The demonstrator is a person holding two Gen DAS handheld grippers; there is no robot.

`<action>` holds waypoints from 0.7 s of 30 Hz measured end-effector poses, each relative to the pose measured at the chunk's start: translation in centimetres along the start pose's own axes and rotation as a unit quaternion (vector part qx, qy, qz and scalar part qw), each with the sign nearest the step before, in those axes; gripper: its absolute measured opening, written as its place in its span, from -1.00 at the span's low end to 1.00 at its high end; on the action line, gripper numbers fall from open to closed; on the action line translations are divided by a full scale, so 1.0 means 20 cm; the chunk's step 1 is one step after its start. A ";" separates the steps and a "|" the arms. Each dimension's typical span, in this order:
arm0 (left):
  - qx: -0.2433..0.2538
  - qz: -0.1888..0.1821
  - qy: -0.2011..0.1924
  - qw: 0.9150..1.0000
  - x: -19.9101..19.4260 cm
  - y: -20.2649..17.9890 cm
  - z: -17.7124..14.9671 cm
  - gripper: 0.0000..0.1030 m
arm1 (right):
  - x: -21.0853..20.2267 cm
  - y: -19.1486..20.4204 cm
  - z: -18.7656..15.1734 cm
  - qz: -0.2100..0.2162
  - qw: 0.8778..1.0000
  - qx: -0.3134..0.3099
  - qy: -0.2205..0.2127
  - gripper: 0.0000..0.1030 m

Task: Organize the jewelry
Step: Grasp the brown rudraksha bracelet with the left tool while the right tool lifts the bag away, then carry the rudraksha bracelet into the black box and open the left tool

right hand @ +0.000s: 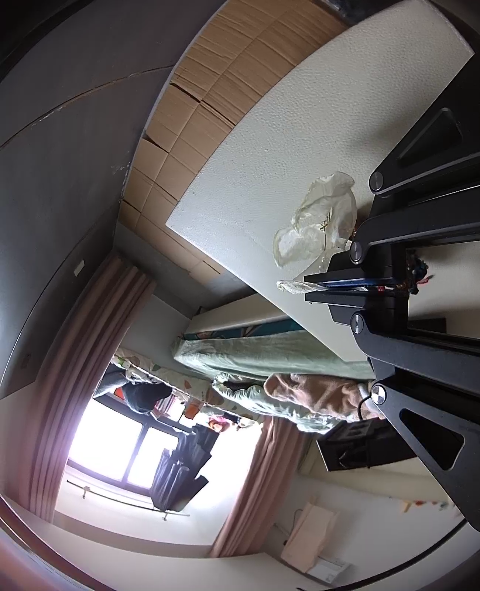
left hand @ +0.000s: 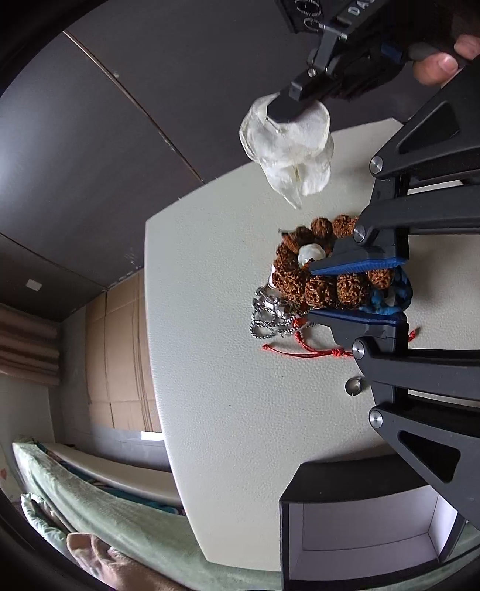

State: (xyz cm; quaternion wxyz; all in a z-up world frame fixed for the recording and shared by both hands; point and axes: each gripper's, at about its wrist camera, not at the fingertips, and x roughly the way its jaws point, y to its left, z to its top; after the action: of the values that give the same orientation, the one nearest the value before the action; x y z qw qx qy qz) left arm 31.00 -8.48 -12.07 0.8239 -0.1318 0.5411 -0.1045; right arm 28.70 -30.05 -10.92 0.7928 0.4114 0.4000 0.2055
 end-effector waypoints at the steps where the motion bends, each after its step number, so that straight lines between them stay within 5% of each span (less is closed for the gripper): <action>1: 0.001 -0.005 -0.012 1.000 -0.04 -0.01 0.00 -0.63 | 0.00 0.00 0.00 0.003 1.000 -0.001 -0.002 -0.94; 7: 0.002 -0.032 -0.073 0.997 -0.28 -0.04 -0.01 -0.63 | -0.02 0.05 -0.03 0.032 0.999 -0.011 -0.007 -0.94; 21: -0.017 0.020 -0.166 0.986 -0.62 0.14 -0.04 -0.63 | 0.07 0.28 -0.18 0.106 0.993 -0.044 0.012 -0.94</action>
State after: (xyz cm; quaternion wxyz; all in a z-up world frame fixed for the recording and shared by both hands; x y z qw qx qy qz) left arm 25.51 -1.94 -2.55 0.9017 -0.1504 0.4014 -0.0561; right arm 26.58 -24.09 -8.21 0.7790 0.4137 0.3546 0.3104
